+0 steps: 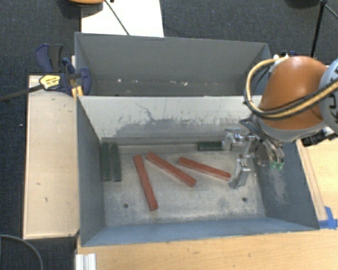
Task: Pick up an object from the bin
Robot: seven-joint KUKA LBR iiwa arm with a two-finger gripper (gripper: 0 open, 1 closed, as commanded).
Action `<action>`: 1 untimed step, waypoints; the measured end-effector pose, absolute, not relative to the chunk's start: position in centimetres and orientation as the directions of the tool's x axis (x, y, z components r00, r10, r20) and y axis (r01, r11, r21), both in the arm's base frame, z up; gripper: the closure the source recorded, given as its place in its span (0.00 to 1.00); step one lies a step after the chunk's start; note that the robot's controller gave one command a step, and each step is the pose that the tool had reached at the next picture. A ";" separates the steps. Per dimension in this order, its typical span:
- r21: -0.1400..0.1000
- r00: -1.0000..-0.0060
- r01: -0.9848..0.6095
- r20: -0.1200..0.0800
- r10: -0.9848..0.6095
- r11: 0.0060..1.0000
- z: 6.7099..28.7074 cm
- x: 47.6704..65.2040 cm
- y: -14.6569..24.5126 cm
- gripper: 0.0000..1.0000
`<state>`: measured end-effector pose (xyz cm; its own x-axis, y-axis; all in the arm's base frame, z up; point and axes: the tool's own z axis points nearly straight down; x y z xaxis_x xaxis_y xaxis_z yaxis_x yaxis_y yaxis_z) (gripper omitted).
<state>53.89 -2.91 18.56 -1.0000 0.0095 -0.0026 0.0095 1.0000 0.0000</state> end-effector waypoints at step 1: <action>0.000 -1.000 0.011 -0.005 0.011 1.000 18.3 54.0 -3.0 0.00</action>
Offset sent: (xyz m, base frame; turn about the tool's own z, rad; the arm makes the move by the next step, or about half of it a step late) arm 0.0078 -0.0747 0.0118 -0.0726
